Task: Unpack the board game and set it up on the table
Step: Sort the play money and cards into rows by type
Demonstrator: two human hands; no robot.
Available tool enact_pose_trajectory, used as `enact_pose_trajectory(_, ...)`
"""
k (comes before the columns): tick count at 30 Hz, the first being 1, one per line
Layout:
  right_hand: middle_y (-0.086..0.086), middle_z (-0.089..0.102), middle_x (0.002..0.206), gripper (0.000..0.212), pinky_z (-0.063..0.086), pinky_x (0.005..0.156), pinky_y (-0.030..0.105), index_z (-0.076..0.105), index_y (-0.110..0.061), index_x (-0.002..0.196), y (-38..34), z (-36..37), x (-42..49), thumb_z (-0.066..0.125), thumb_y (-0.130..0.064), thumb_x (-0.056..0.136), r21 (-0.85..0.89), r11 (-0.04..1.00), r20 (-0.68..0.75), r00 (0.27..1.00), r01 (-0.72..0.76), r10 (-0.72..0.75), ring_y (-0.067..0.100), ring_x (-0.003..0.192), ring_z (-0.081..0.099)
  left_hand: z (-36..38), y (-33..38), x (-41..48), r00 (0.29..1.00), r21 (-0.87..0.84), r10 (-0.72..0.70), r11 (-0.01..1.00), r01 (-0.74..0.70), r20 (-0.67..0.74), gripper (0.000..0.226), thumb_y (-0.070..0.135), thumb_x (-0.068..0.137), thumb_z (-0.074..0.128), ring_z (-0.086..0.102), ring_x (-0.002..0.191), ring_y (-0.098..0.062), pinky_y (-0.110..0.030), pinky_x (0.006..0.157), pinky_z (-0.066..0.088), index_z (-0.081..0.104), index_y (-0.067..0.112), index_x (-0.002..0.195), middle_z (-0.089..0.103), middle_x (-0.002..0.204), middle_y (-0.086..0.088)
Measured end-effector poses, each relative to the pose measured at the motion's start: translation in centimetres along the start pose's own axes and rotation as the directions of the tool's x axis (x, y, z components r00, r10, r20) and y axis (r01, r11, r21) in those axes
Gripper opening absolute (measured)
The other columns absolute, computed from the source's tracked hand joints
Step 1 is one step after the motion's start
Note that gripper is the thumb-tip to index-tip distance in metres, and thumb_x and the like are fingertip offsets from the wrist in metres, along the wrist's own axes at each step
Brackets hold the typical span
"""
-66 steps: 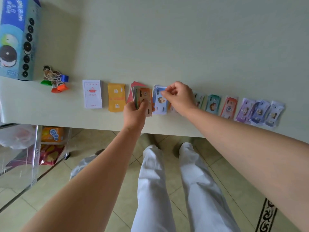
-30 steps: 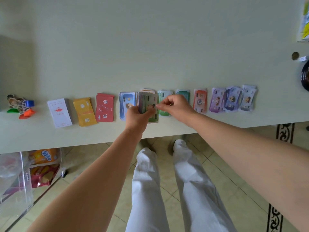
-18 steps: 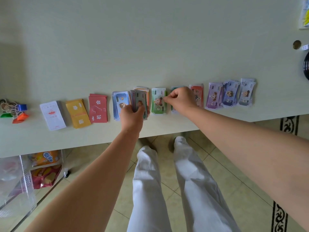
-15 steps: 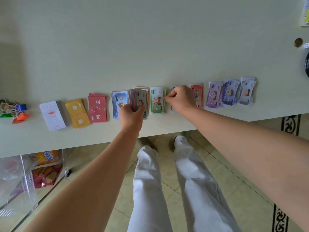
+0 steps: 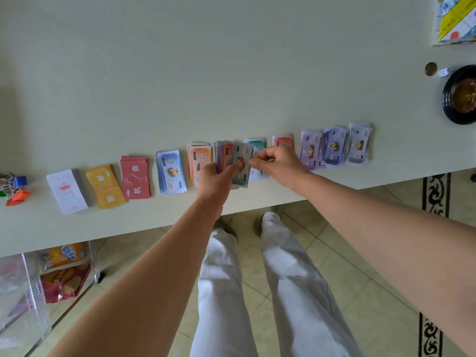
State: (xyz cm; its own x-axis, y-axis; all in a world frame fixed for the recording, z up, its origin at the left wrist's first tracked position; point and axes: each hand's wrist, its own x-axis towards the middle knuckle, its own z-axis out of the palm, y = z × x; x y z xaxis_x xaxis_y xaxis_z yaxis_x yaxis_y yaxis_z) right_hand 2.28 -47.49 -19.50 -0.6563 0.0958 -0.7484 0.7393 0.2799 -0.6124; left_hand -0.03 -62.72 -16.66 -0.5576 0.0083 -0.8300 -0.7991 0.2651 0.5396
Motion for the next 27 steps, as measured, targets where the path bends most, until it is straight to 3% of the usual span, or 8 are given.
enact_pose_trajectory(5, 0.002, 0.067, 0.087, 0.020, 0.049, 0.067, 0.023, 0.070, -0.006, 0.088, 0.8, -1.6, 1.0, 0.070, -0.025, 0.086, -0.119, 0.992, -0.078, 0.996, -0.046, 0.036, 0.007, 0.074, 0.059, 0.4, -0.2, 0.4, 0.986, 0.048, 0.026, 0.999, -0.018, -0.164, 0.017, 0.006, 0.089, 0.054, 0.058, 0.069, -0.003, -0.012, 0.055, 0.050, 0.059, 0.018, 0.079, 0.061, 0.076, 0.007)
enact_pose_trajectory(13, 0.004, 0.070, 0.087, 0.022, 0.039, 0.059, 0.021, 0.070, -0.005, 0.083, 1.5, -1.2, 2.4, 0.073, -0.027, 0.083, -0.381, 0.922, -0.267, 0.963, -0.073, -0.034, 0.013, 0.073, 0.058, 1.1, -0.6, 0.8, 0.985, 0.139, 0.030, 0.990, -0.007, -0.168, 0.009, 0.015, 0.088, 0.067, 0.059, 0.072, -0.009, -0.013, 0.051, 0.045, 0.061, 0.016, 0.095, 0.060, 0.080, 0.005)
enact_pose_trajectory(16, 0.003, 0.069, 0.084, 0.029, 0.042, 0.056, 0.022, 0.067, -0.003, 0.082, 1.4, -1.3, 1.8, 0.070, -0.032, 0.085, -0.206, 0.978, -0.230, 0.973, -0.030, -0.018, 0.010, 0.069, 0.060, 1.9, -0.2, 0.5, 0.989, 0.135, 0.021, 0.991, -0.001, -0.144, 0.010, 0.013, 0.085, 0.070, 0.058, 0.065, -0.006, -0.009, 0.046, 0.045, 0.061, 0.018, 0.087, 0.061, 0.073, 0.007)
enact_pose_trajectory(19, -0.001, 0.066, 0.079, 0.031, 0.046, 0.058, 0.018, 0.064, -0.001, 0.088, 1.0, -2.0, 0.2, 0.067, -0.032, 0.087, 0.072, 0.997, -0.064, 0.998, -0.008, 0.012, 0.003, 0.068, 0.060, 2.9, 0.3, 0.2, 0.994, 0.133, 0.017, 0.991, -0.002, -0.111, 0.009, 0.013, 0.083, 0.072, 0.060, 0.065, -0.009, -0.010, 0.046, 0.046, 0.064, 0.017, 0.084, 0.063, 0.073, 0.004)
enact_pose_trajectory(22, -0.001, 0.062, 0.077, 0.024, 0.044, 0.063, 0.019, 0.067, -0.004, 0.091, 1.6, -3.0, -0.7, 0.068, -0.027, 0.087, 0.109, 0.994, 0.016, 1.000, -0.021, 0.020, 0.008, 0.070, 0.056, 4.1, 0.8, -0.1, 0.999, 0.131, 0.007, 0.991, -0.002, -0.037, 0.015, 0.013, 0.083, 0.072, 0.059, 0.064, -0.009, -0.009, 0.045, 0.047, 0.061, 0.021, 0.076, 0.063, 0.072, 0.002)
enact_pose_trajectory(25, -0.001, 0.063, 0.080, 0.019, 0.045, 0.068, 0.021, 0.067, -0.005, 0.094, 2.2, -4.4, -1.1, 0.066, -0.023, 0.089, 0.157, 0.985, 0.000, 0.998, -0.068, 0.069, 0.007, 0.071, 0.055, 5.2, 1.4, -0.5, 1.000, 0.139, -0.009, 0.990, 0.006, 0.026, 0.008, 0.012, 0.083, 0.072, 0.060, 0.066, -0.010, -0.008, 0.047, 0.047, 0.064, 0.015, 0.084, 0.063, 0.074, 0.002)
enact_pose_trajectory(27, 0.000, 0.063, 0.080, 0.019, 0.043, 0.056, 0.013, 0.066, -0.002, 0.098, 2.3, -5.5, -1.4, 0.063, -0.020, 0.091, 0.204, 0.975, -0.002, 0.996, -0.084, 0.086, -0.001, 0.061, 0.055, 5.8, 1.6, -0.7, 0.999, 0.129, -0.007, 0.992, 0.001, 0.045, 0.010, 0.012, 0.084, 0.071, 0.059, 0.068, -0.007, -0.005, 0.045, 0.044, 0.063, 0.017, 0.086, 0.063, 0.075, 0.004)
